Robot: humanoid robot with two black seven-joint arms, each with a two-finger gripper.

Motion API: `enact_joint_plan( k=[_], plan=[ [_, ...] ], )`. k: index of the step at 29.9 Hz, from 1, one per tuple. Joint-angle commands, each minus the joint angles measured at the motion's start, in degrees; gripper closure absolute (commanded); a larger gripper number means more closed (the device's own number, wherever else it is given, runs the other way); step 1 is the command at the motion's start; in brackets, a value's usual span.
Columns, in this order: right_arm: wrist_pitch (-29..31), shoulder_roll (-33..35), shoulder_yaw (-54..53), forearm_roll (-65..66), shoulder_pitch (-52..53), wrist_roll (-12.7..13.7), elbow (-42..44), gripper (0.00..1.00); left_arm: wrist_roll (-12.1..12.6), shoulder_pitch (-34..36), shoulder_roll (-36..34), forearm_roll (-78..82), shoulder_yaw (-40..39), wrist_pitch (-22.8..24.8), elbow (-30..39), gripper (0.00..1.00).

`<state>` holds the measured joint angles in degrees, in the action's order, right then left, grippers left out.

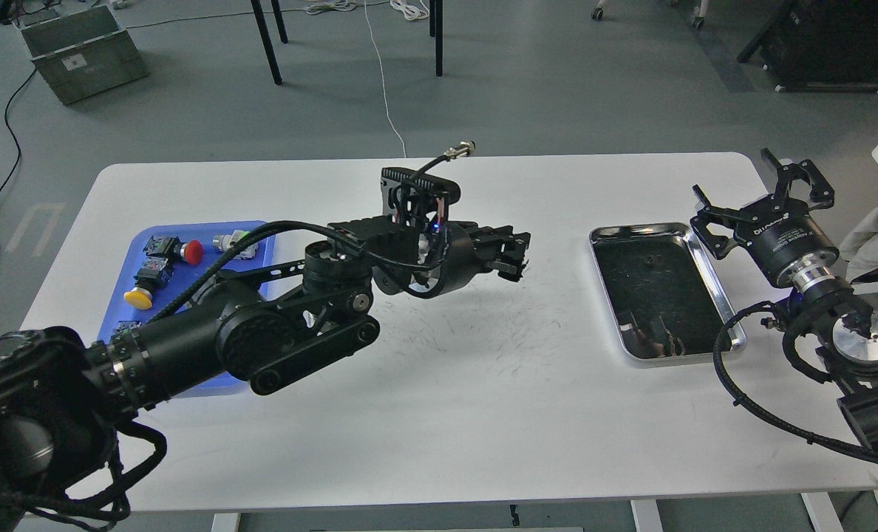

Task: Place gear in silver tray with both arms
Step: 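Carry the second gear to the table center and release it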

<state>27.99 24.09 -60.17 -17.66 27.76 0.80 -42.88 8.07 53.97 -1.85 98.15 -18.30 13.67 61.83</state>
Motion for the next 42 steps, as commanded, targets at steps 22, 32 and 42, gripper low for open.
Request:
enact_joint_plan(
  k=[22,32,42],
  plan=[
    [0.01,0.0,-0.12,0.0,0.19,0.0,-0.01,0.06,0.02,-7.92,1.85,4.86,5.65,-3.65,-5.84,0.91],
    [0.01,0.0,-0.12,0.0,0.19,0.0,-0.1,0.06,-0.07,-9.24,1.85,4.77,5.65,-3.74,-3.47,0.79],
    [0.01,0.0,-0.03,0.0,0.19,0.0,-0.19,0.06,-0.95,-9.15,1.85,-0.57,5.65,-8.39,-1.09,0.08]
  ],
)
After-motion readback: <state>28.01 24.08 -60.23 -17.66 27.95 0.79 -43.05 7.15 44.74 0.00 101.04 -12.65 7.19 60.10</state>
